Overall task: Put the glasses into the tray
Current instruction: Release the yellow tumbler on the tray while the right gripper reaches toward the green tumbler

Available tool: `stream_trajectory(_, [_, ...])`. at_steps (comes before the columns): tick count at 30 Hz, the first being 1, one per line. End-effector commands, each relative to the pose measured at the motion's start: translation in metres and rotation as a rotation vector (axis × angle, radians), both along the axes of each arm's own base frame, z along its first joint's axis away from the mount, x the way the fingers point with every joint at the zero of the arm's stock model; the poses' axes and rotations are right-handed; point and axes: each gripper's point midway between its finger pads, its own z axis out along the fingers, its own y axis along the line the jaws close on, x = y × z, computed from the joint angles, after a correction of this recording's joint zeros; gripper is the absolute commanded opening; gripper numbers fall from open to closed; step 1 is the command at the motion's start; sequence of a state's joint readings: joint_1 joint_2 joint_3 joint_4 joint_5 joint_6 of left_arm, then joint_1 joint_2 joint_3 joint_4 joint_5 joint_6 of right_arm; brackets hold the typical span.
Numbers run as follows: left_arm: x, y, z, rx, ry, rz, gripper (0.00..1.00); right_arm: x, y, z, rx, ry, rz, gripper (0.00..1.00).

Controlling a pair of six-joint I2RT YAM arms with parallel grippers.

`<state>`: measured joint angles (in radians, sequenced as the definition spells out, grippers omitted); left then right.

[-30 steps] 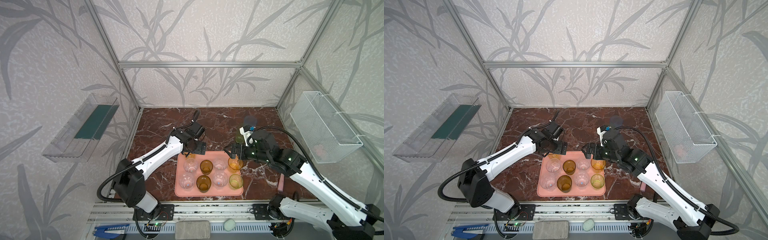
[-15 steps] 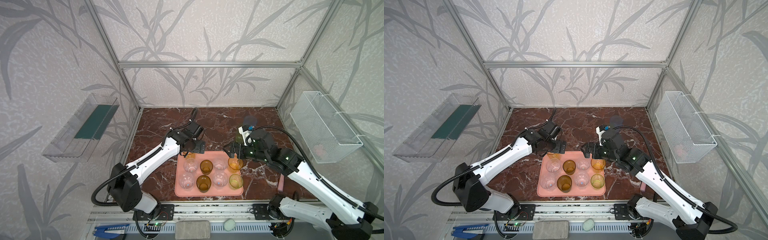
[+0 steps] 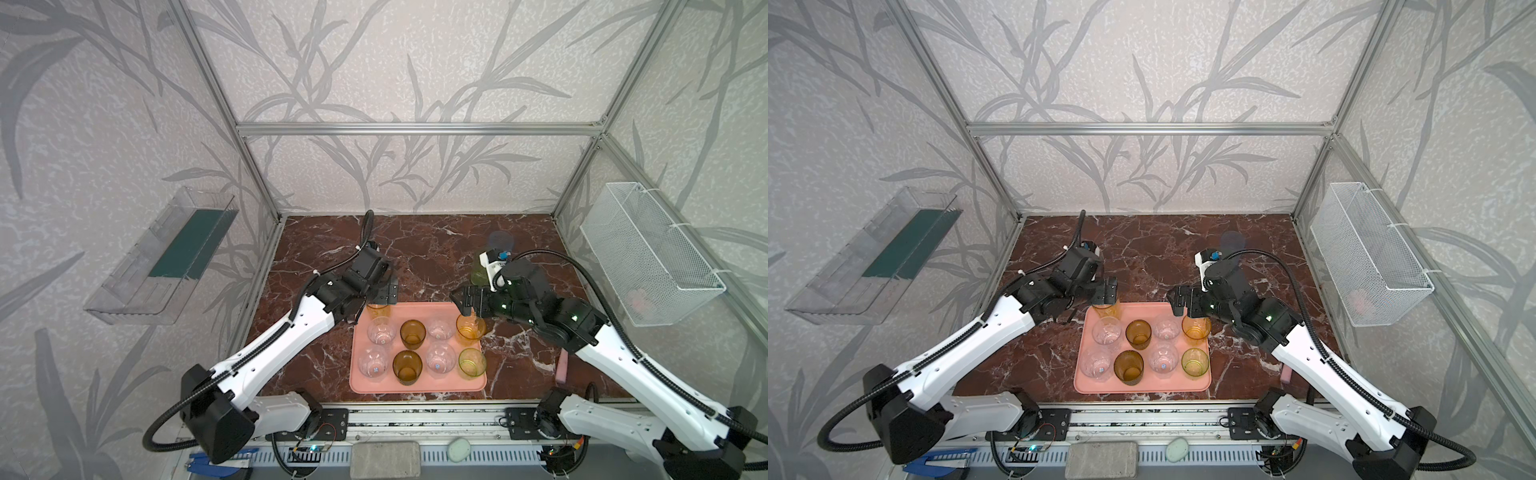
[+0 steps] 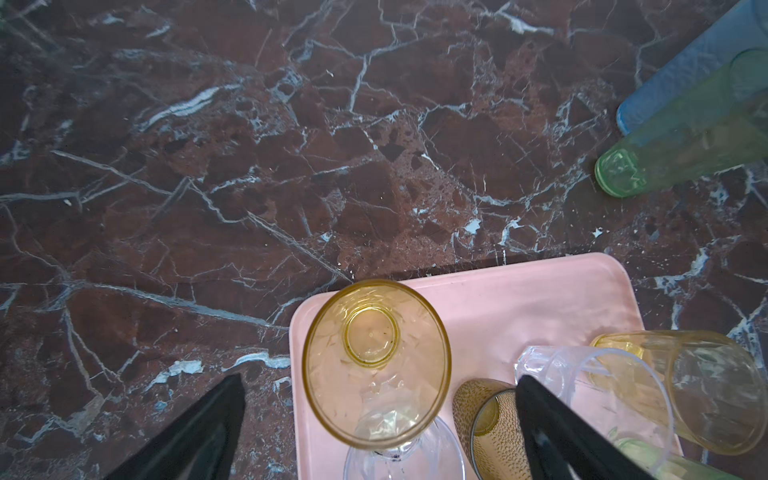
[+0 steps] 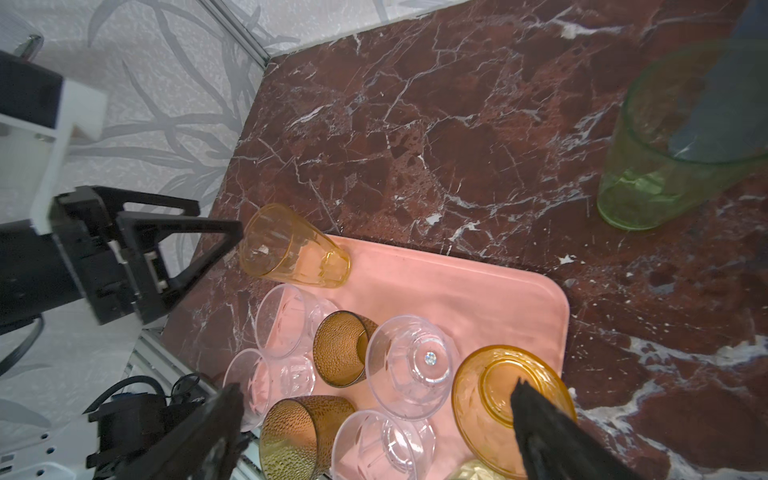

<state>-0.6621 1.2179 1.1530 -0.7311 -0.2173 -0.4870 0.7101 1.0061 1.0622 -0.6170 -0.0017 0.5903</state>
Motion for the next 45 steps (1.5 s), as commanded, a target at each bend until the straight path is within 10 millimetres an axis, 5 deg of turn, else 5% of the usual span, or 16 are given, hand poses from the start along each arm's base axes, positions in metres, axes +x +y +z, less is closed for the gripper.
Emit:
stream_trajectory(1, [0.0, 0.008, 0.02, -0.029, -0.111, 0.011, 0.99, 0.004, -0.019, 0.012, -0.079, -0.095, -0.03, 0.99])
stream_trajectory(10, [-0.017, 0.009, 0.027, -0.152, -0.207, -0.029, 0.99, 0.025, -0.042, 0.032, -0.204, -0.158, -0.099, 0.99])
stream_trajectory(30, [-0.034, 0.021, 0.018, -0.241, -0.326, -0.042, 0.99, 0.088, -0.102, 0.003, -0.335, -0.034, -0.3, 0.99])
stream_trajectory(38, [-0.034, 0.029, 0.018, -0.253, -0.373, -0.008, 0.99, 0.104, -0.097, -0.02, -0.337, 0.047, -0.267, 0.99])
stream_trajectory(45, [-0.038, 0.036, 0.014, -0.264, -0.401, 0.009, 0.99, 0.131, -0.078, -0.027, -0.321, 0.084, -0.218, 0.86])
